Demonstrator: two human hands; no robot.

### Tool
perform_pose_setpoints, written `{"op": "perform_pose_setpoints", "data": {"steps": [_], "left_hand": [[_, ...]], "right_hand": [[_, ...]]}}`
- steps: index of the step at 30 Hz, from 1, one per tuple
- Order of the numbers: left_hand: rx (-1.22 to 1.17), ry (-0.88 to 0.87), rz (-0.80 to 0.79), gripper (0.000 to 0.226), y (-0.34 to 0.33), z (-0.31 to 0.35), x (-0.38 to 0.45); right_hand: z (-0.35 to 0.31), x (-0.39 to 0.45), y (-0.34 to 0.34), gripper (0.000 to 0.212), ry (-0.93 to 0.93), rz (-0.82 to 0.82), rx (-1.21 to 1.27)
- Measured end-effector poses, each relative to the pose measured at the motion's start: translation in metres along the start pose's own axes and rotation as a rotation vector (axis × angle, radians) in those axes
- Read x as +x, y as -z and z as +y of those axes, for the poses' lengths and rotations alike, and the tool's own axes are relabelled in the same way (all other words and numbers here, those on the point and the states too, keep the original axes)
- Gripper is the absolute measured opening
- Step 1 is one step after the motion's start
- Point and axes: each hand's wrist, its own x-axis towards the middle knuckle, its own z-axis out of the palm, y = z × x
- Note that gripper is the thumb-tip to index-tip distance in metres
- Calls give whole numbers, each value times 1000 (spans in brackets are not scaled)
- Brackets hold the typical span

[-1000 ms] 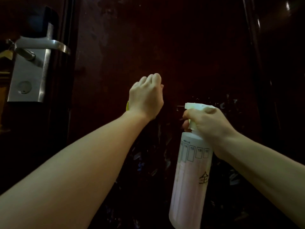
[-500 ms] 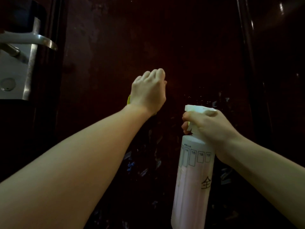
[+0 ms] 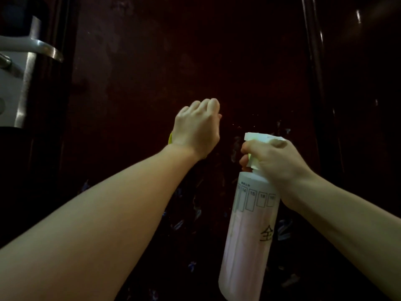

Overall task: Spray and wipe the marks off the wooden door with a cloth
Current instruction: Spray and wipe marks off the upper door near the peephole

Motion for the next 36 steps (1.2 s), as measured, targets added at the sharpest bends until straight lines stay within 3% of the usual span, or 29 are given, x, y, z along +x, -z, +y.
{"op": "perform_pose_setpoints", "data": {"steps": [14, 21, 28, 36], "left_hand": [[20, -63, -61, 10, 8, 4, -35], [37, 13, -29, 12, 3, 6, -13], [27, -1, -10, 12, -1, 5, -13], [16, -10, -17, 11, 1, 5, -12]], "right_hand": [[4, 3, 15, 16, -50, 74, -5], [3, 4, 20, 18, -67, 19, 51], [5, 4, 33, 12, -76, 68, 10], [3, 5, 35, 18, -95, 10, 42]]}}
